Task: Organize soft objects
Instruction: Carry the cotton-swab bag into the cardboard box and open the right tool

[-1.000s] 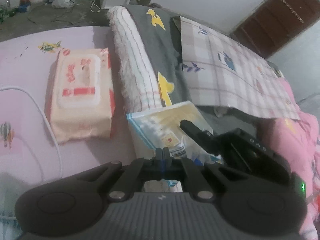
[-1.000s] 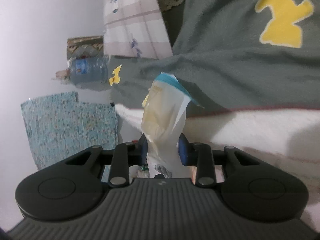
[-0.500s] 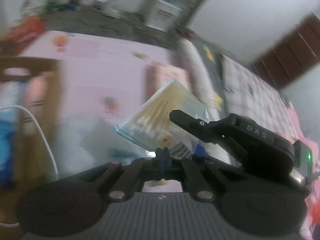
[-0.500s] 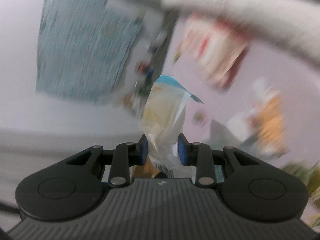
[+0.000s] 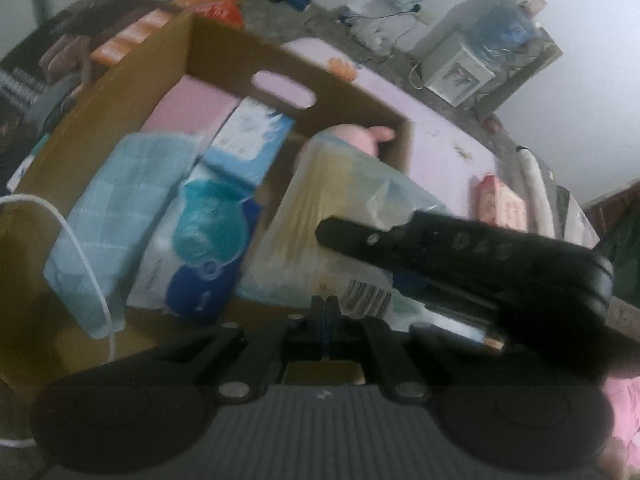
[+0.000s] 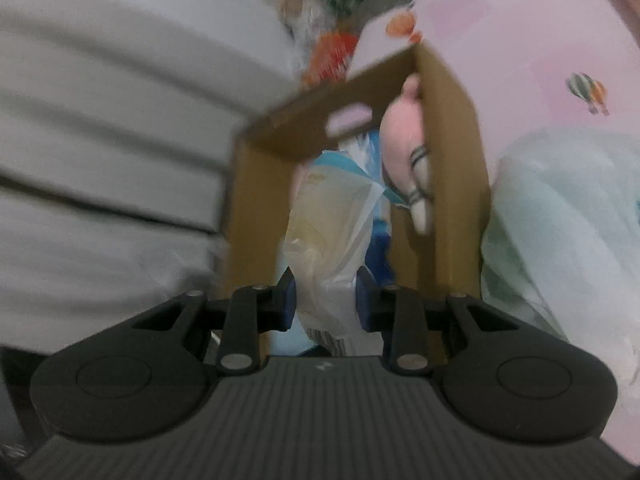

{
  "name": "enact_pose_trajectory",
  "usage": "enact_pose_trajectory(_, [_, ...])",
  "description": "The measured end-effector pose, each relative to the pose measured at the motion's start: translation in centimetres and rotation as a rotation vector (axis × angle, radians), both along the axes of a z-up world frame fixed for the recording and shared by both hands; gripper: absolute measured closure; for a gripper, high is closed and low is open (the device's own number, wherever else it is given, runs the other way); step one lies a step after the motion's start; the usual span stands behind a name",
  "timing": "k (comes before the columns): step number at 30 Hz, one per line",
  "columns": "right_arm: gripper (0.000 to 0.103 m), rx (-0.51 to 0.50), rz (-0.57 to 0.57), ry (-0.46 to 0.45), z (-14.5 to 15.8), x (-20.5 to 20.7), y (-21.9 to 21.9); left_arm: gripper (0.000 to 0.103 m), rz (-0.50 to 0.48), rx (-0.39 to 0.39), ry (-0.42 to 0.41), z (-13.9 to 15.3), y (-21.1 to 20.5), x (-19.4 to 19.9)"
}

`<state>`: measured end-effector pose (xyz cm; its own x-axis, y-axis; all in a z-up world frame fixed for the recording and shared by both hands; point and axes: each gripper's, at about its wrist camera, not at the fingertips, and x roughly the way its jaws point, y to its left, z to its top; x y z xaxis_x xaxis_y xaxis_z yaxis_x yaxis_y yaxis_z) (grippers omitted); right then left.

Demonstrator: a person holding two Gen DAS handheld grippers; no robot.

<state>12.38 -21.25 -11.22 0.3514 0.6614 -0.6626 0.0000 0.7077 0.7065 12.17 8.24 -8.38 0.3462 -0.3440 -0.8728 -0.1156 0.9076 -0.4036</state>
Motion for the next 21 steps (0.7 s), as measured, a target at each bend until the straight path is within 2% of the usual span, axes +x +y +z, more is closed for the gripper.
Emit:
enact_pose_trajectory(4, [0.075,-0.204,0.133,0.01,-1.1,0.4,3.4,0.097,-0.012,0.0,0.069,-3.0,1.5,0.2])
enact_pose_trajectory(8, [0.075,-0.368,0.214,0.031,-1.9,0.2,5.6,0.094,0.0,0.024,0.084,-4.4,3.2,-0.4])
enact_pose_trajectory(14, [0.072,-0.508,0.239,0.03,-2.1,0.9,7.9,0.088,-0.002,0.037,0.091,-5.1,4.6,-0.6])
enact_pose_trajectory(16, [0.063,-0.508,0.241,0.03,-2.0,0.9,8.3,0.086,-0.011,0.047,0.09,-5.2,4.8,-0.6])
enact_pose_trajectory(17, [0.051,-0.501,0.241,0.027,-2.1,0.9,8.7,0.083,-0.015,0.052,0.089,-5.3,4.9,-0.6])
enact_pose_trajectory(18, [0.045,-0.49,0.24,0.025,-2.0,0.9,8.8,0.083,-0.018,0.056,0.088,-5.3,4.8,-0.5])
enact_pose_trajectory(21, [0.036,-0.45,0.219,0.011,-2.0,1.0,8.9,0.081,-0.034,0.064,0.085,-5.5,4.7,-0.4])
